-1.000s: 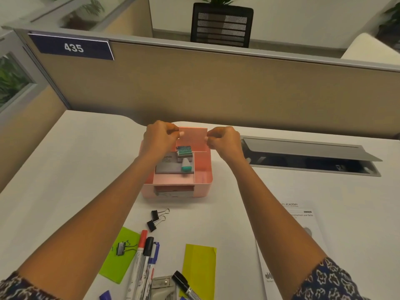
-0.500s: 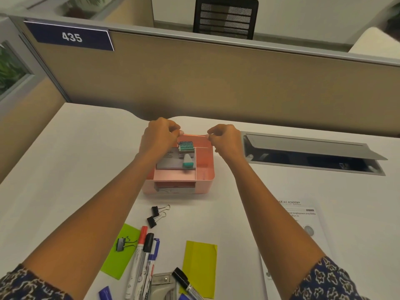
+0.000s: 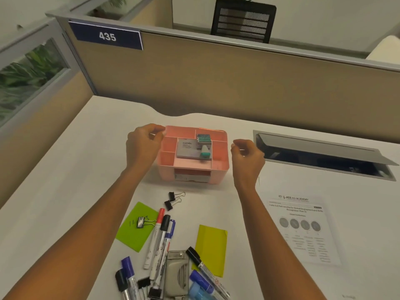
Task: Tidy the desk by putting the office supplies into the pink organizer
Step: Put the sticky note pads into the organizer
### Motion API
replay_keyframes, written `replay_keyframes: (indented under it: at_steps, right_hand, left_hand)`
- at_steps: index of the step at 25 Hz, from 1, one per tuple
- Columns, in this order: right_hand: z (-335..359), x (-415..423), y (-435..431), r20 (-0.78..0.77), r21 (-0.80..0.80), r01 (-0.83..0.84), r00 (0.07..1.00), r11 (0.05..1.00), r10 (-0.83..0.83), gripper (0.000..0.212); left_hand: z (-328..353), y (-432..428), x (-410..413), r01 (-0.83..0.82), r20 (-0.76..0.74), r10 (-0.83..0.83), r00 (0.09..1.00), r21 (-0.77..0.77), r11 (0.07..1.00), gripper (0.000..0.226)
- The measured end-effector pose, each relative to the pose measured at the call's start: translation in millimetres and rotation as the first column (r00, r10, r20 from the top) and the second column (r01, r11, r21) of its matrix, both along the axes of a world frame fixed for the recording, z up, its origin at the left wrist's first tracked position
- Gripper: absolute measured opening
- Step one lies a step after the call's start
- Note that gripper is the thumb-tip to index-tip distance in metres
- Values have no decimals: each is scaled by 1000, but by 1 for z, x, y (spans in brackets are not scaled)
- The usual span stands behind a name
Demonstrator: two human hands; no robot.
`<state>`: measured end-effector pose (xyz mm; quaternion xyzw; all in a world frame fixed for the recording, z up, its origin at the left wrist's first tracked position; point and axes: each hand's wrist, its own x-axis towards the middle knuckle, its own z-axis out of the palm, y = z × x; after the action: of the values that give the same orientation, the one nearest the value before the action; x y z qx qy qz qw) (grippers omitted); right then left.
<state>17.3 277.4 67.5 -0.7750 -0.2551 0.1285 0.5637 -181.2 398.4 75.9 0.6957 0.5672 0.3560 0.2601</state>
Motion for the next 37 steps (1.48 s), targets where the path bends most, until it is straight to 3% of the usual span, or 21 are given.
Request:
replay_keyframes:
  at_steps: [5, 10, 12, 14, 17, 20, 23, 27, 31, 37]
  right_hand:
    - [-1, -55, -16, 67, 86, -101, 993, 991, 96, 12]
    - [-6, -117, -28, 297, 112, -337, 909, 935, 292, 10]
    - [-23, -139, -34, 329, 10, -422, 857, 907, 395, 13]
    - [-43, -156, -37, 272, -219, -481, 806, 849, 526, 18]
    - [-65, -177, -38, 217, -560, -510, 671, 653, 709, 27]
    - [-70, -189, -33, 275, -689, -453, 559, 566, 783, 25]
    - [-70, -195, -26, 326, -746, -392, 489, 538, 809, 24]
    - [-71, -202, -22, 321, -765, -359, 506, 534, 800, 31]
    - [-70, -199, -19, 243, -748, -383, 602, 542, 761, 35]
    - [-59, -187, -24, -23, -444, -605, 745, 661, 666, 18]
  left_hand:
    - [-17, -33, -50, -28, -73, 20, 997, -119, 992, 17]
    - [-51, -57, -103, -49, -307, -95, 947, -430, 901, 29]
    - [-61, -67, -119, -48, -325, -126, 937, -480, 876, 34]
    - [-66, -74, -125, -28, -335, -157, 929, -489, 872, 36]
    - [-71, -85, -129, -1, -405, -202, 892, -448, 894, 38]
    - [-74, -92, -128, 19, -489, -220, 844, -383, 923, 37]
    - [-76, -99, -125, 28, -546, -227, 807, -349, 937, 35]
    - [-78, -104, -122, 15, -544, -204, 814, -330, 944, 29]
    - [-82, -107, -123, 18, -517, -185, 836, -311, 950, 28]
    - [-64, -103, -128, -7, -289, -97, 952, -338, 941, 17]
